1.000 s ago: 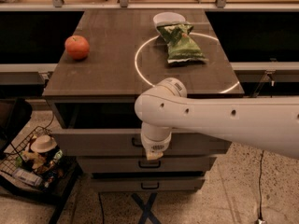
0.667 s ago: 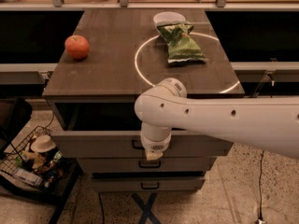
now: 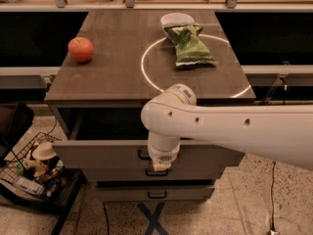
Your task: Open top drawer
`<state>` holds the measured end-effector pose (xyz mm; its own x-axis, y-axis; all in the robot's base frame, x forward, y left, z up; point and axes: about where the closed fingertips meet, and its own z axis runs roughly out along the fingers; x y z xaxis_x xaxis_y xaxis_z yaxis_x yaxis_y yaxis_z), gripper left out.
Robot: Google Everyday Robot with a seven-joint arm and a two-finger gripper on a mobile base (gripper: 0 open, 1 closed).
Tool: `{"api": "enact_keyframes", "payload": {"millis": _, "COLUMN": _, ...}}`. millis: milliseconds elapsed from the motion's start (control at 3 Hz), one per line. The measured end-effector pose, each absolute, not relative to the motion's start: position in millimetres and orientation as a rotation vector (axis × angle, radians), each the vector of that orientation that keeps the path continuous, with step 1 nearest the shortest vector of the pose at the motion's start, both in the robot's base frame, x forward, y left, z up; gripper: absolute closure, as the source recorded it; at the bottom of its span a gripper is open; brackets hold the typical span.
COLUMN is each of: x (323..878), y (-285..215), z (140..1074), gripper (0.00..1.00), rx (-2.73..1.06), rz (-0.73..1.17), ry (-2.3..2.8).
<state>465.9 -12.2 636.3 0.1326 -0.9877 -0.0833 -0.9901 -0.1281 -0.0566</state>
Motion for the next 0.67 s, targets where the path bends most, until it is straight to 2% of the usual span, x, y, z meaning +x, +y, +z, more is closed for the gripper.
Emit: {"api": "enact_keyframes", "payload": {"millis": 667, "x": 443.1, "y": -17.4, "z": 650.1, "gripper": 1.0, "rx": -2.253, "rz": -0.009, "ry": 2.023}}
